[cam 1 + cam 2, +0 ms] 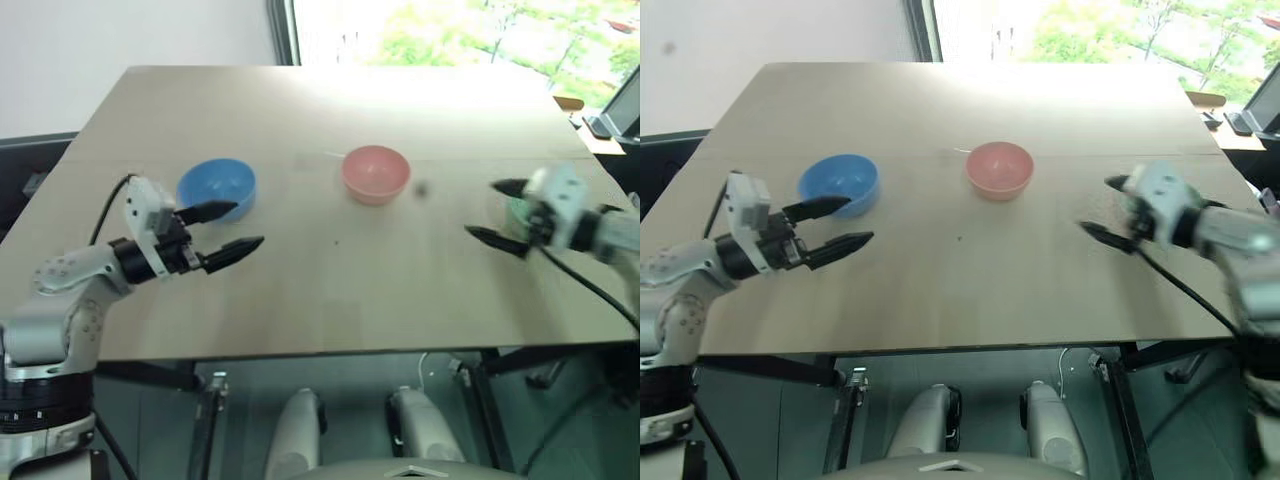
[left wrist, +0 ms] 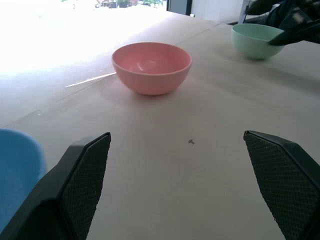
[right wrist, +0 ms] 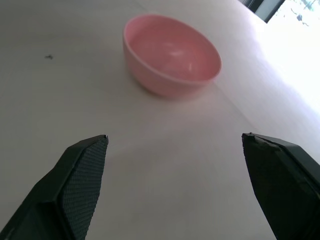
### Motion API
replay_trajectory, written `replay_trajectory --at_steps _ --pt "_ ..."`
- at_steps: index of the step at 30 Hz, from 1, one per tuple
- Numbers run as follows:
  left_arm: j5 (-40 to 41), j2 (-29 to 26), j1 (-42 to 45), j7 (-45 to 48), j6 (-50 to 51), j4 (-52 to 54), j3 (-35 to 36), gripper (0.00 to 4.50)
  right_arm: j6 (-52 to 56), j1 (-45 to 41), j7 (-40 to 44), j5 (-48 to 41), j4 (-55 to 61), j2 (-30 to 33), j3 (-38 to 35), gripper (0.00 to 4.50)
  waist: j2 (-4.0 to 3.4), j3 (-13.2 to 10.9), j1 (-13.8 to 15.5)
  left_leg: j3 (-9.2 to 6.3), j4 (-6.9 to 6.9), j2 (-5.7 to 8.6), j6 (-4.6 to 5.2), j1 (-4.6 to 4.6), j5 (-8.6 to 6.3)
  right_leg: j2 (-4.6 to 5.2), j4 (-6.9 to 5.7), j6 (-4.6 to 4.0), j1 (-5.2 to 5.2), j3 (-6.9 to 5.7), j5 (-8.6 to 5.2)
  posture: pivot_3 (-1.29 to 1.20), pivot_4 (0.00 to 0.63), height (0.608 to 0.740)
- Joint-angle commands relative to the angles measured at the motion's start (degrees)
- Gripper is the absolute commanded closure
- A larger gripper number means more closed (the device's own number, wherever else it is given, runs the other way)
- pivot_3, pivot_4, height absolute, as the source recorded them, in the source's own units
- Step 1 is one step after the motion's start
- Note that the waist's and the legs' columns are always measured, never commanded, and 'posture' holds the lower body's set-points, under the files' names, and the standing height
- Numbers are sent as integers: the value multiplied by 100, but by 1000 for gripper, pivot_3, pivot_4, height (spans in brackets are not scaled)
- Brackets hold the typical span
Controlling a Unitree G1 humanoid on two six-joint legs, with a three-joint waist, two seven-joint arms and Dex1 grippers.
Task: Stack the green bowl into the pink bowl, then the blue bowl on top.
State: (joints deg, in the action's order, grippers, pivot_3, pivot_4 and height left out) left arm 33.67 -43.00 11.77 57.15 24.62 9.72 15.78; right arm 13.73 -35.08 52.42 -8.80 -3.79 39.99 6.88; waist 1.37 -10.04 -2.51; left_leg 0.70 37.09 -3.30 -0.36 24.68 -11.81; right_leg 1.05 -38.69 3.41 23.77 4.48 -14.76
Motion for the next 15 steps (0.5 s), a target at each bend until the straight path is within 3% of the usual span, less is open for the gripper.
replay_trajectory --at_steps 1,9,12,15 --pt "-99 161 22 -482 6 359 -23 0 -1258 -1187 -107 897 -1382 -721 766 12 -2 -1 3 1 1 0 0 -1 0 0 -4 0 1 1 0 0 150 740" --pt "-68 169 -332 -867 102 811 128 0 -2948 -2821 -153 1812 -4406 -1873 1466 12 1 -1 46 -4 -3 4 -1 7 0 10 2 -2 1 -8 1 0 150 740" --pt "11 112 -506 -875 125 1052 249 0 -3181 -3067 -180 2024 -5068 -2018 1533 766 1 -1 33 -7 -3 3 -1 5 0 11 -2 -2 0 -12 1 0 150 740" --pt "186 91 -616 -803 136 1267 357 0 -3286 -3275 -210 2135 -5567 -2156 1495 1970 0 -2 4 -8 -3 3 -1 2 0 10 -10 -3 1 -11 1 0 150 740"
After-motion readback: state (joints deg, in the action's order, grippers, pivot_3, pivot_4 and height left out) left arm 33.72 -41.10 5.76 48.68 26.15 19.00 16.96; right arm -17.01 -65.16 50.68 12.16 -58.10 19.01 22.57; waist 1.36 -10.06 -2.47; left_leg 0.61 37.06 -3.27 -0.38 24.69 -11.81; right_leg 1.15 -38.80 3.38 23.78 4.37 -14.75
